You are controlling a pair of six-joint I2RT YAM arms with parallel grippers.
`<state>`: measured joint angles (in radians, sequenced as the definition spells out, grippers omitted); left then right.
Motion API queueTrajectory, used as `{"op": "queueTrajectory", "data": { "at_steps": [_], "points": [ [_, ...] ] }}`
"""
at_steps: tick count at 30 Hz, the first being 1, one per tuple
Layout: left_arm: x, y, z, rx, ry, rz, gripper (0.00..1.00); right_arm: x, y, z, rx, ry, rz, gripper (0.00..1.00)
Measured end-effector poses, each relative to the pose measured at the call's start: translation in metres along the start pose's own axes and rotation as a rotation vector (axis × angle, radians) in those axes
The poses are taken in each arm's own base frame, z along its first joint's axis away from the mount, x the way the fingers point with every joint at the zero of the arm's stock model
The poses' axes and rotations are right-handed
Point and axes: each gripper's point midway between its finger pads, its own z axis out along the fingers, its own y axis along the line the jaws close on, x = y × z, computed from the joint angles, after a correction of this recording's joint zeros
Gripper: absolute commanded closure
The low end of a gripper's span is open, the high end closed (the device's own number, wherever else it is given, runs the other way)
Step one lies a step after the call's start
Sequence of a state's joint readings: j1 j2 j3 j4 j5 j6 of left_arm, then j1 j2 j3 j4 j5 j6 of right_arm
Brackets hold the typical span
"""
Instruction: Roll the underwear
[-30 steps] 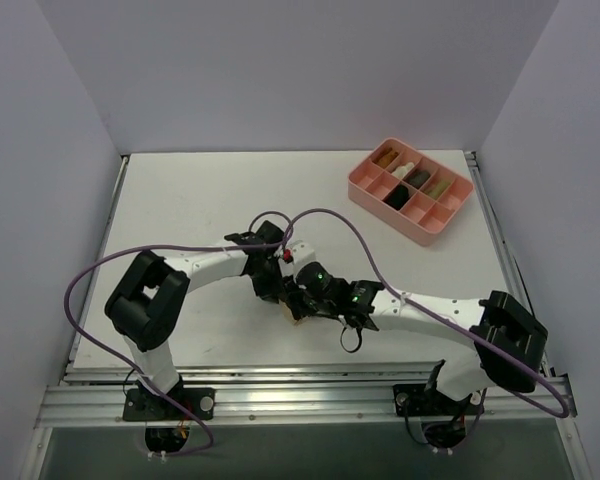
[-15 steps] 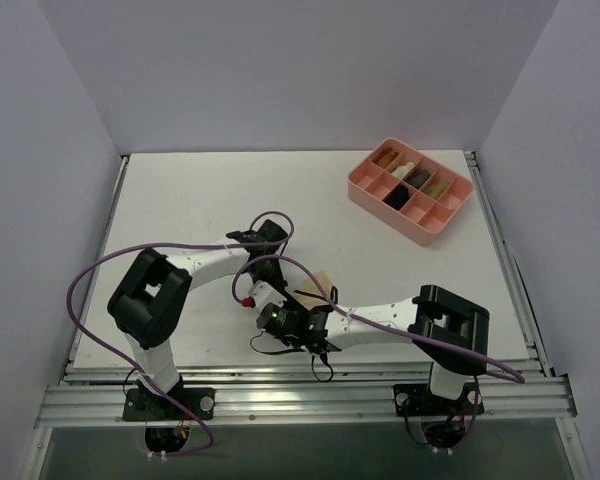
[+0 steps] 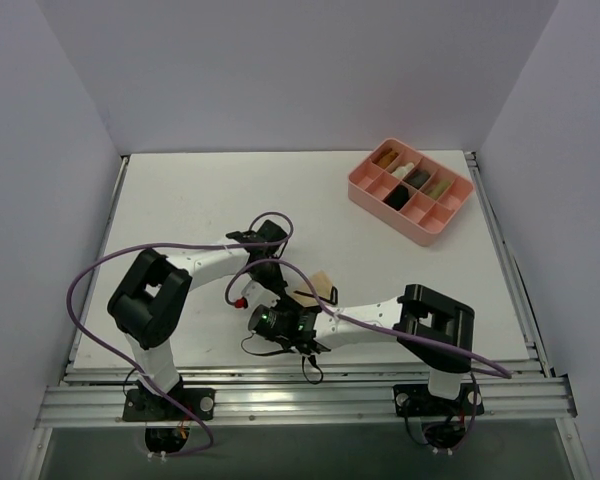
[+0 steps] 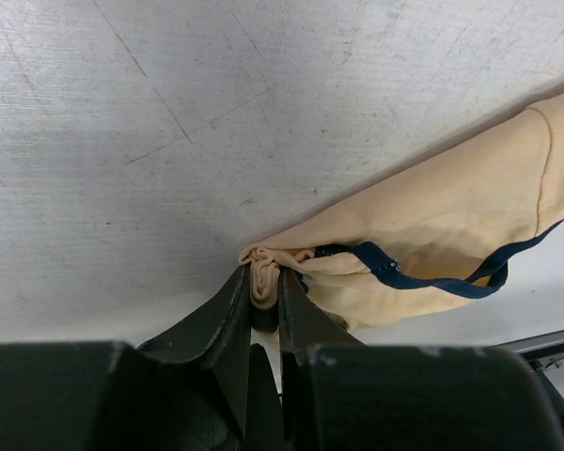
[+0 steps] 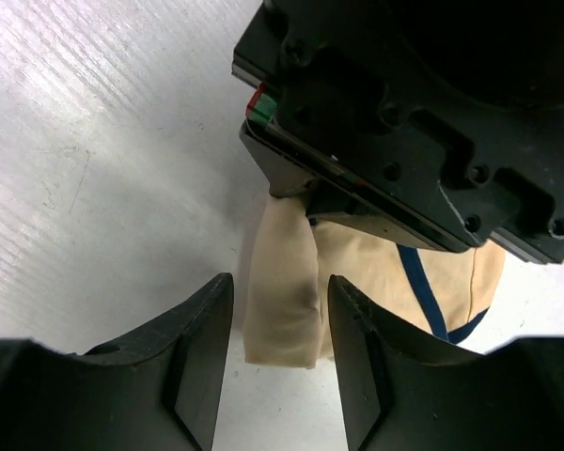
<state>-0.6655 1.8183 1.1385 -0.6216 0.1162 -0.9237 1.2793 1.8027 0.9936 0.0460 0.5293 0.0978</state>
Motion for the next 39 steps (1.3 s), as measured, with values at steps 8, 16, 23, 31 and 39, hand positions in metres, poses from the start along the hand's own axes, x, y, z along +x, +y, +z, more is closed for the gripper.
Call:
{"op": "queueTrajectory", "data": {
  "at_steps": [8, 16, 23, 31, 39],
  "points": [
    [0.003, 0.001, 0.0, -0.006, 0.012, -0.011, 0.93, 0.007, 0.004, 0.008, 0.016, 0.021, -0.028, 0.75],
    [0.004, 0.006, -0.003, -0.009, 0.02, -0.067, 0.83, 0.01, 0.007, 0.011, -0.043, 0.046, 0.038, 1.0],
    [0.0, 0.041, -0.013, -0.028, 0.042, -0.198, 0.61, 0.0, 0.019, 0.013, -0.155, -0.003, 0.216, 1.0],
    [-0.027, 0.068, -0.028, -0.042, 0.018, -0.187, 0.57, -0.003, 0.024, 0.012, -0.211, -0.053, 0.328, 1.0],
    [-0.031, 0.061, -0.029, 0.001, 0.014, -0.134, 0.55, -0.008, 0.024, 0.017, -0.289, -0.107, 0.467, 1.0]
  ]
}}
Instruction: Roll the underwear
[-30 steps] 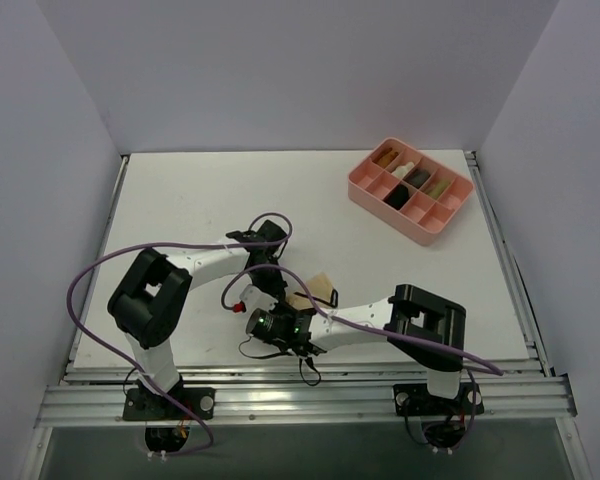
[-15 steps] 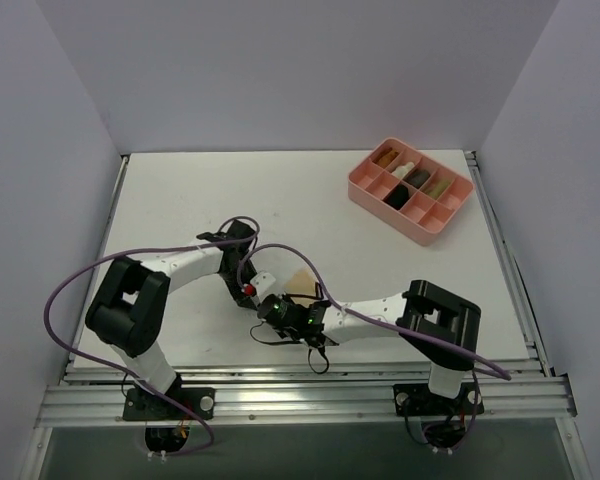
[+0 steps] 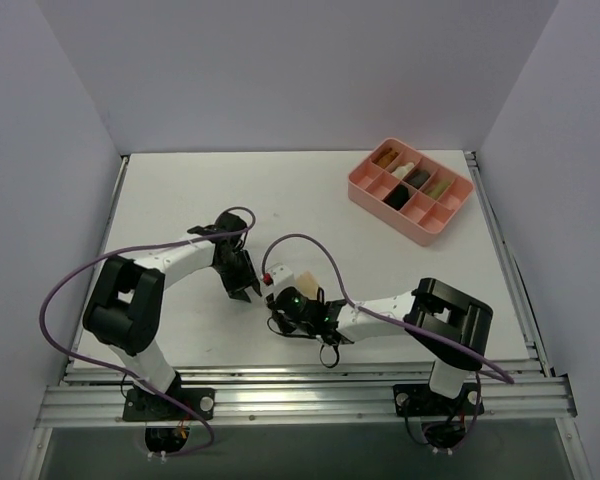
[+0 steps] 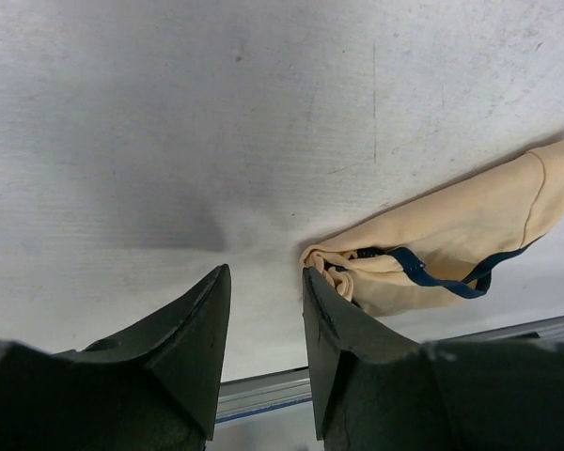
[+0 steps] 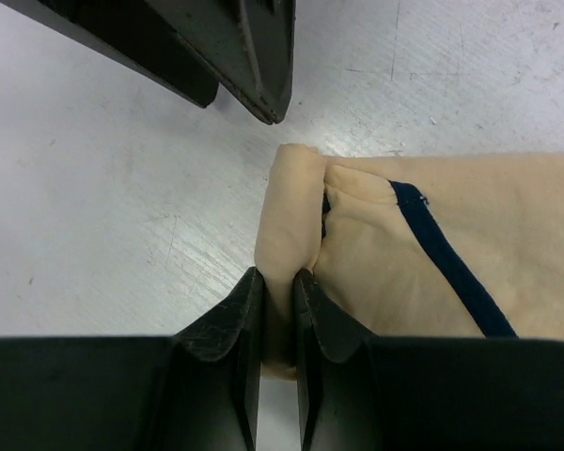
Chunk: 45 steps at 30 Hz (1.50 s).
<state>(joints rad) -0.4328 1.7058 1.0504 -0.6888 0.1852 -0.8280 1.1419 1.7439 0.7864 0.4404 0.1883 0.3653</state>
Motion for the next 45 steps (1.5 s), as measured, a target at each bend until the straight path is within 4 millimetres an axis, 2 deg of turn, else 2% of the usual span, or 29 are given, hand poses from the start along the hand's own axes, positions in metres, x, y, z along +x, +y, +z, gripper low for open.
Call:
{"op": "queueTrajectory", "data": {
  "at_steps": [7, 18, 23, 28, 32, 38, 45],
  "points": [
    [0.004, -0.011, 0.017, 0.075, 0.076, 0.031, 0.54, -0.001, 0.005, 0.001, -0.101, -0.044, 0.115, 1.0],
    [0.001, -0.01, 0.015, 0.091, 0.064, 0.059, 0.54, -0.004, 0.009, 0.002, -0.218, -0.088, 0.279, 1.0],
    [-0.003, 0.002, 0.004, 0.057, -0.001, 0.032, 0.52, -0.003, 0.008, 0.002, -0.255, -0.101, 0.35, 1.0],
    [-0.011, -0.004, -0.021, 0.093, -0.09, 0.043, 0.47, -0.001, 0.006, 0.0, -0.287, -0.117, 0.421, 1.0],
    [-0.007, -0.003, -0.034, 0.124, -0.124, 0.038, 0.46, -0.001, 0.005, 0.0, -0.314, -0.126, 0.471, 1.0],
    [0.008, 0.012, -0.023, 0.1, -0.089, 0.02, 0.45, -0.001, 0.005, 0.001, -0.35, -0.141, 0.527, 1.0],
    [0.014, 0.01, -0.007, 0.101, -0.049, 0.019, 0.43, -0.001, 0.005, 0.0, -0.38, -0.16, 0.573, 1.0]
  ]
}}
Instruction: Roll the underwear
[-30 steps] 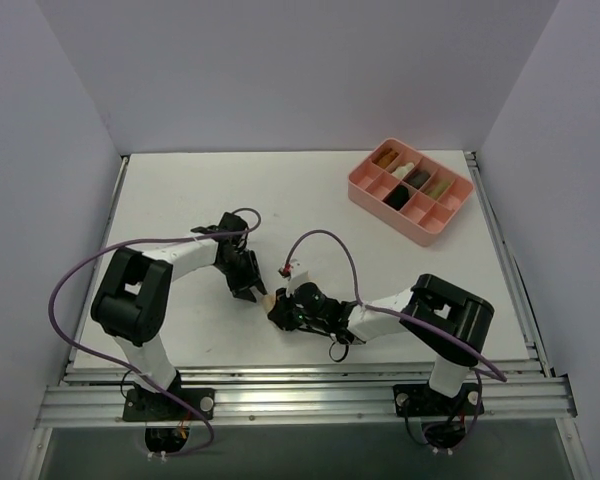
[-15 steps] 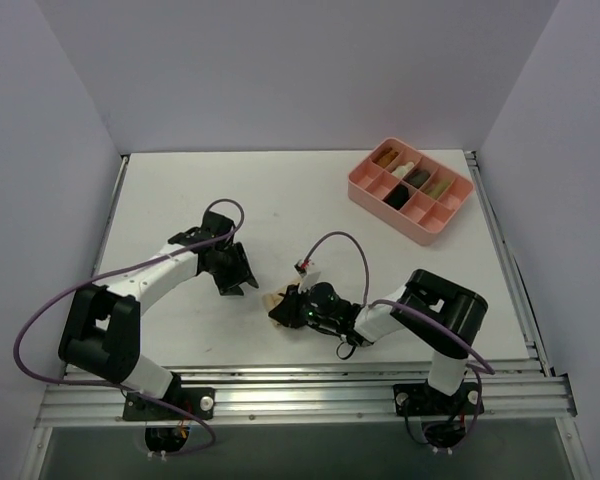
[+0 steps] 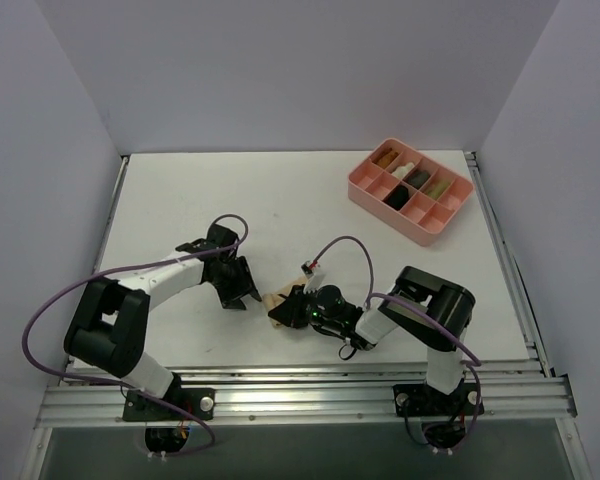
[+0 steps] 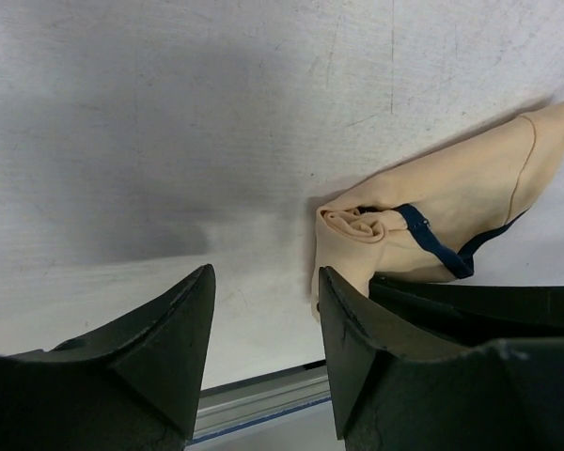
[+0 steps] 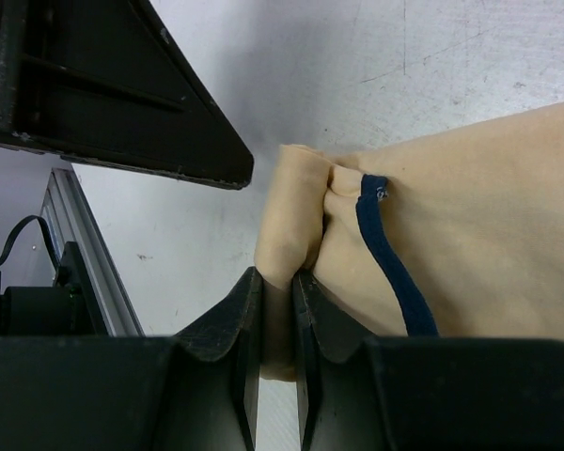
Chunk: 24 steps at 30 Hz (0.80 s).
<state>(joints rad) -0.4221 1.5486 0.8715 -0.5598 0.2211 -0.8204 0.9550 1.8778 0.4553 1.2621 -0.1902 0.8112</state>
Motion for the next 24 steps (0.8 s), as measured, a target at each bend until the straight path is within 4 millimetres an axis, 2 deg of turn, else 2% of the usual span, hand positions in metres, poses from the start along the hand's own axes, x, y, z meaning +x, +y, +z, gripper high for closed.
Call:
{"op": "queueTrajectory", "data": {
  "at_steps": [9, 20, 24],
  "points": [
    [0.006, -0.013, 0.016, 0.026, 0.022, 0.009, 0.42, -0.001, 0.002, 0.001, -0.014, -0.009, 0.011, 0.98],
    [0.008, -0.023, 0.022, 0.025, 0.024, 0.027, 0.42, 0.0, 0.001, 0.001, -0.019, -0.004, 0.02, 0.98],
    [0.007, -0.025, 0.018, 0.025, -0.006, 0.021, 0.41, -0.001, 0.001, 0.001, -0.027, 0.001, 0.023, 0.98]
  ]
}}
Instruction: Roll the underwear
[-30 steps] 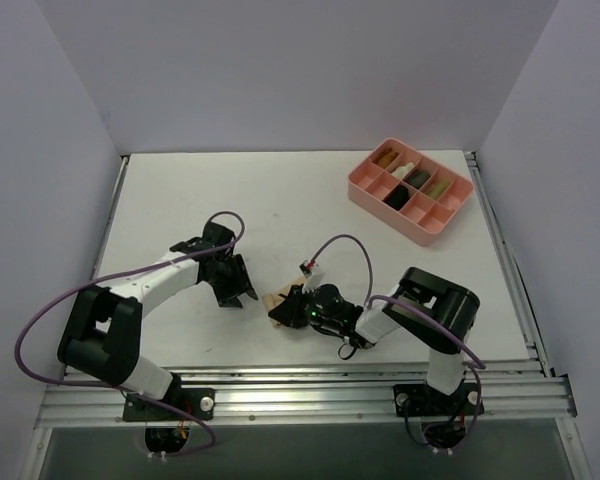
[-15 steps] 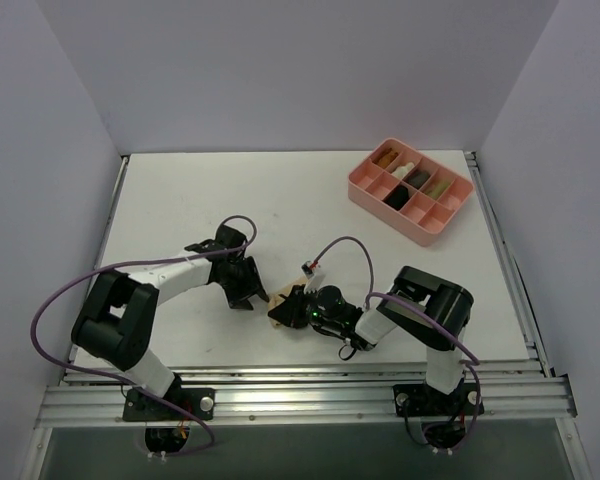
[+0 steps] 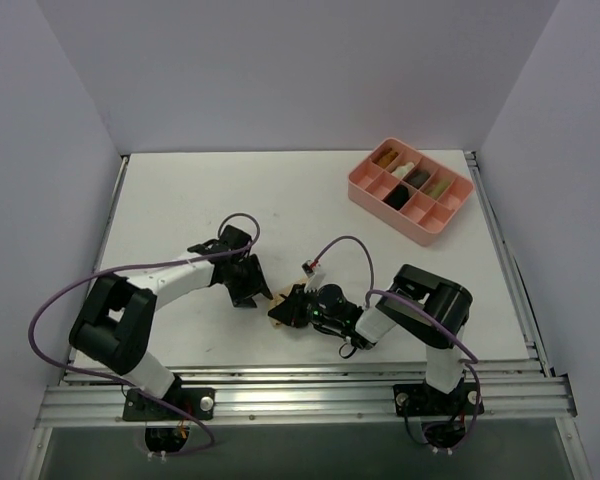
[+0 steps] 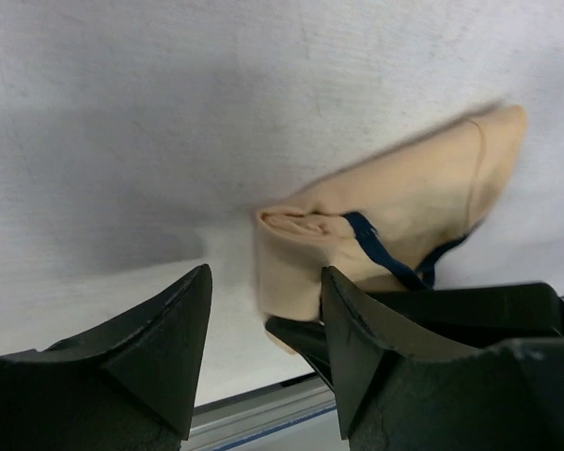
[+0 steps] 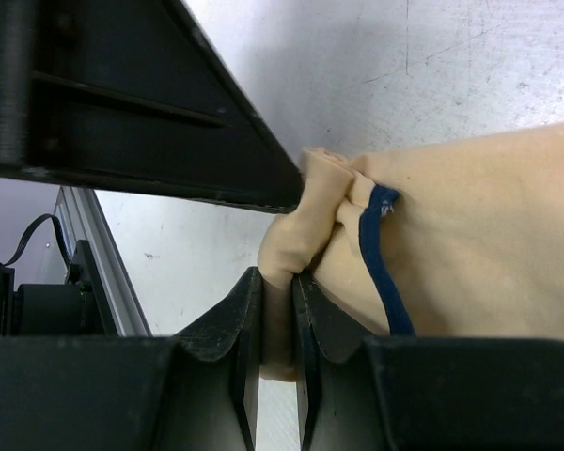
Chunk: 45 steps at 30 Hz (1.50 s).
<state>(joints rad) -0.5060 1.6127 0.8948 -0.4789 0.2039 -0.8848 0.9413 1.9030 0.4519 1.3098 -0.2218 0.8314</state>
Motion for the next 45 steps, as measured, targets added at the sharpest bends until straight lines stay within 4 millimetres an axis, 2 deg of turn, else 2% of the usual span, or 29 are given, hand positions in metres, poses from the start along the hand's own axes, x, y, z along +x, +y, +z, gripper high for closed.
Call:
{"op": "queueTrajectory", "data": {
  "at_steps": [6, 13, 17, 18, 23, 26, 27, 32, 40, 45],
  "points": [
    [-0.002, -0.016, -0.017, 0.067, -0.061, -0.004, 0.42, 0.0, 0.0, 0.0, -0.007, 0.007, 0.002, 0.97],
    [0.019, -0.007, 0.008, -0.001, 0.022, -0.013, 0.43, 0.0, 0.0, 0.0, -0.016, 0.011, 0.004, 0.97],
    [0.023, -0.013, 0.009, 0.001, 0.027, -0.011, 0.44, 0.0, 0.0, 0.0, -0.015, 0.011, 0.004, 0.97],
    [0.023, -0.013, 0.009, -0.001, 0.027, -0.016, 0.45, 0.0, 0.0, 0.0, -0.015, 0.011, 0.004, 0.97],
    [0.023, -0.015, 0.011, -0.009, 0.02, -0.037, 0.68, 0.0, 0.0, 0.0, -0.015, 0.011, 0.004, 0.93],
    [0.023, -0.012, 0.011, -0.022, 0.014, -0.044, 0.76, -0.002, -0.001, 0.0, -0.012, 0.011, 0.004, 0.87],
    [0.023, -0.012, 0.011, -0.025, 0.012, -0.044, 0.76, -0.002, -0.001, 0.0, -0.006, 0.016, 0.002, 0.82],
    [0.024, -0.012, 0.012, -0.033, 0.014, -0.044, 0.82, -0.007, 0.001, -0.001, 0.045, 0.05, -0.019, 0.72],
    [0.029, -0.019, 0.017, -0.035, 0.034, -0.041, 0.85, -0.017, -0.015, -0.023, 0.212, 0.145, -0.072, 0.63],
    [0.031, -0.02, 0.018, -0.039, 0.038, -0.04, 0.85, -0.022, -0.028, -0.049, 0.321, 0.201, -0.085, 0.63]
  ]
}}
